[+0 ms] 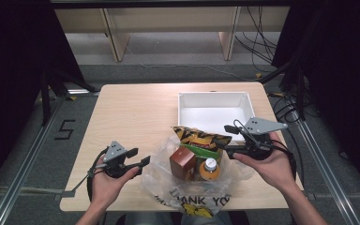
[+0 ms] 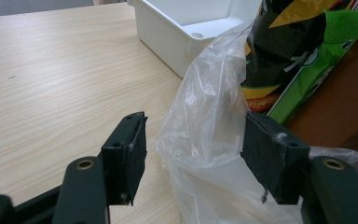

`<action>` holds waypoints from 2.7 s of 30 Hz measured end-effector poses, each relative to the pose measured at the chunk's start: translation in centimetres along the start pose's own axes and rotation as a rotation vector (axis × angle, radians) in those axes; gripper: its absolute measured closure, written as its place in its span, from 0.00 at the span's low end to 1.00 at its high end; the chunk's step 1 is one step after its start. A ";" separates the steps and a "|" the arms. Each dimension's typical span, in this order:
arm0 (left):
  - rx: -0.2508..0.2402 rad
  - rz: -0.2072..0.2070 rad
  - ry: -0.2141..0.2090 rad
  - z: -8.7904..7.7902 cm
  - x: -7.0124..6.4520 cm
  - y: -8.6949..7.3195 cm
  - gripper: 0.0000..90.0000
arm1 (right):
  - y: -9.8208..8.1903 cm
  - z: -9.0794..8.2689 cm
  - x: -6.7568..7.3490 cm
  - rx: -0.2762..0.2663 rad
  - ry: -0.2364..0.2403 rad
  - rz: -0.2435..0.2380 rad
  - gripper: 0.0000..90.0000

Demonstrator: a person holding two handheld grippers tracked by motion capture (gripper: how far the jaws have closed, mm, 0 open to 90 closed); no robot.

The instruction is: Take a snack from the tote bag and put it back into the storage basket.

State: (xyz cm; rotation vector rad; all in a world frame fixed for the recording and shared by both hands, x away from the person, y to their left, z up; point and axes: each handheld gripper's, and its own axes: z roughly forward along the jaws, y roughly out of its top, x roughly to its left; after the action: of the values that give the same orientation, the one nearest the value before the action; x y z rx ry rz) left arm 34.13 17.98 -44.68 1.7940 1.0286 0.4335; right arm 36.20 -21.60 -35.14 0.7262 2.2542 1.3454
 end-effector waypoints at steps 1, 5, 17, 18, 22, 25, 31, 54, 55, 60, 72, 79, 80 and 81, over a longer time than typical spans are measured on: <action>0.003 -0.004 0.007 -0.1 0.0 0.0 0.44 | 0.0 0.2 0.1 0.007 0.012 0.005 0.44; 0.002 -0.017 0.011 -0.3 0.1 -0.2 0.44 | -0.1 0.9 0.3 0.000 -0.001 0.010 0.48; 0.010 0.006 0.003 -0.1 0.0 -0.3 0.44 | 0.0 2.3 0.1 0.005 0.037 -0.067 0.70; 0.010 0.006 0.004 -0.1 0.0 -0.3 0.44 | 0.0 2.2 -0.1 0.015 0.041 -0.081 0.71; 0.010 -0.003 0.014 -0.1 0.0 -0.3 0.44 | -0.3 2.4 -0.2 0.016 0.046 -0.076 0.75; 0.008 0.002 0.014 -0.1 0.0 -0.3 0.44 | -0.4 2.5 -0.2 0.020 0.039 -0.088 0.81; 0.008 0.004 0.005 0.1 0.0 -0.4 0.44 | -0.4 2.7 0.0 0.022 0.058 -0.142 0.92; 0.017 0.004 -0.008 0.6 -0.4 -0.5 0.44 | 0.5 1.8 0.0 -0.102 0.047 -0.230 1.00; 0.016 0.004 -0.008 0.6 -0.4 -0.5 0.44 | 0.6 1.7 0.0 -0.103 0.050 -0.233 1.00; 0.017 0.004 -0.006 0.5 -0.4 -0.5 0.44 | 1.3 1.2 0.0 -0.138 0.029 -0.240 1.00; 0.020 0.007 -0.005 0.5 -0.4 -0.5 0.44 | 2.3 0.5 0.0 -0.184 0.007 -0.244 1.00; 0.018 0.000 -0.008 0.6 -0.4 -0.5 0.44 | 2.8 0.1 0.0 -0.210 0.007 -0.233 1.00; 0.020 0.001 -0.006 0.5 -0.4 -0.5 0.44 | 2.8 0.1 0.0 -0.212 0.004 -0.224 1.00; 0.021 0.004 -0.006 0.5 -0.4 -0.5 0.44 | 2.9 0.0 0.0 -0.216 -0.004 -0.224 1.00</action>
State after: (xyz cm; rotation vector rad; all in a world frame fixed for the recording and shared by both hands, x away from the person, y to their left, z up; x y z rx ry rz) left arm 34.01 17.42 -45.30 1.8153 1.0289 0.4214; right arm 36.86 -20.49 -32.59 0.3899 2.0731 1.4448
